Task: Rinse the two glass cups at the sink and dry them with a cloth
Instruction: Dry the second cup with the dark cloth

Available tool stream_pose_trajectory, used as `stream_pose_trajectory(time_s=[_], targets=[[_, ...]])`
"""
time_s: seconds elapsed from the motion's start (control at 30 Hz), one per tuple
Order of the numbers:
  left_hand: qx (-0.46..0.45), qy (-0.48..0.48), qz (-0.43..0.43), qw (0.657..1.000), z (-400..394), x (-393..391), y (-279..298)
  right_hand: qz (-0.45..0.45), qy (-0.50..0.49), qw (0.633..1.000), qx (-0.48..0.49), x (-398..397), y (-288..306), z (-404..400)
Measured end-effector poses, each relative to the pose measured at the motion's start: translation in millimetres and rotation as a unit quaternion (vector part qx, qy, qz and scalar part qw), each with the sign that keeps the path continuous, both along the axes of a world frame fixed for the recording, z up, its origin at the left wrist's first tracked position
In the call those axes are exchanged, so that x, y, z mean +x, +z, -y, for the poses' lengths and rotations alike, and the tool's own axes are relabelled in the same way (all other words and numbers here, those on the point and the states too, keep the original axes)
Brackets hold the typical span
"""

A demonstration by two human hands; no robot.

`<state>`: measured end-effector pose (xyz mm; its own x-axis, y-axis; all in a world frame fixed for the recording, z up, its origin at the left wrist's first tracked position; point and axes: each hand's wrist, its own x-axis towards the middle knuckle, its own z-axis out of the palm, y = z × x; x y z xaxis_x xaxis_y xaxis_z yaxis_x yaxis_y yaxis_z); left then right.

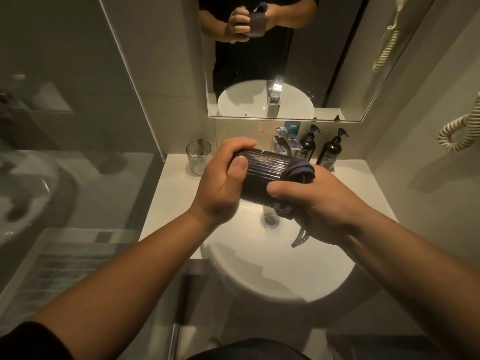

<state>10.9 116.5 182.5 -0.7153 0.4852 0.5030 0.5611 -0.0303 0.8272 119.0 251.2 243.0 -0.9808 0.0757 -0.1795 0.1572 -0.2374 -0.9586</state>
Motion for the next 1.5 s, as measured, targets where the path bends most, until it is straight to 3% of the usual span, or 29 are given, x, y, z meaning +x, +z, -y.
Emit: stream_pose_trajectory(time_s=[0.07,0.1,0.17,0.2,0.23,0.3,0.43,0.57,0.7,0.87,0.93,0.97,1.0,1.07,1.1,1.13,1.2,1.3,1.5], targets=[[0.019,-0.046,0.114,0.992,1.3,-1.6,4.7,-0.032,0.019,0.987,0.155,1.4,2.3,-6.4],[0.044,-0.077,0.227,0.970,0.6,-0.5,11.3,-0.057,0.029,0.950,0.304,2.4,3.9,-10.6],[0.058,-0.117,0.432,0.893,-0.7,-2.0,23.0,-0.128,0.073,0.826,0.545,0.5,3.7,-16.7],[0.051,-0.118,0.465,0.876,-1.3,-3.5,27.1,-0.161,0.091,0.783,0.593,-0.9,1.7,-18.2],[0.049,-0.111,0.465,0.877,-2.2,-4.6,30.7,-0.179,0.102,0.765,0.610,-2.0,0.5,-17.7],[0.062,-0.100,0.425,0.898,-4.1,-6.0,33.3,-0.194,0.096,0.771,0.599,-5.1,-2.2,-15.3],[0.073,-0.093,0.345,0.931,-6.0,-9.3,27.7,-0.155,0.060,0.836,0.523,-5.2,-2.9,-11.0],[0.073,-0.086,0.258,0.959,-4.9,-12.9,18.5,-0.081,0.039,0.923,0.374,-1.4,2.1,-6.4],[0.062,-0.090,0.190,0.976,-0.7,-11.9,14.7,-0.086,0.040,0.959,0.266,-0.2,5.0,-5.9],[0.040,-0.090,0.103,0.990,4.7,-6.1,10.2,-0.044,0.063,0.997,0.024,-5.4,-6.7,-14.8],[0.026,-0.102,0.111,0.988,6.7,-7.7,12.3,-0.044,0.068,0.996,0.048,-5.1,-3.4,-19.8],[0.020,-0.119,0.151,0.981,7.5,-9.9,15.4,-0.059,0.071,0.987,0.132,-4.0,0.6,-22.0],[0.014,-0.143,0.223,0.964,7.5,-11.4,20.6,-0.096,0.072,0.955,0.271,-2.4,3.5,-24.9],[-0.009,-0.181,0.401,0.898,5.9,-13.1,32.7,-0.183,0.094,0.805,0.556,-4.0,6.6,-26.7],[-0.016,-0.180,0.448,0.876,4.8,-11.9,38.4,-0.209,0.110,0.743,0.626,-5.4,6.1,-25.5],[-0.015,-0.169,0.459,0.872,2.4,-10.6,42.3,-0.207,0.133,0.717,0.653,-5.9,5.8,-23.4],[0.001,-0.137,0.414,0.900,-3.7,-8.9,44.0,-0.199,0.143,0.717,0.653,-7.9,4.8,-20.2],[0.029,-0.114,0.344,0.932,-8.0,-6.7,38.3,-0.216,0.113,0.754,0.610,-7.4,2.1,-18.4],[0.058,-0.098,0.218,0.969,-8.8,-9.0,30.1,-0.129,0.051,0.895,0.424,-1.0,4.7,-11.8]])
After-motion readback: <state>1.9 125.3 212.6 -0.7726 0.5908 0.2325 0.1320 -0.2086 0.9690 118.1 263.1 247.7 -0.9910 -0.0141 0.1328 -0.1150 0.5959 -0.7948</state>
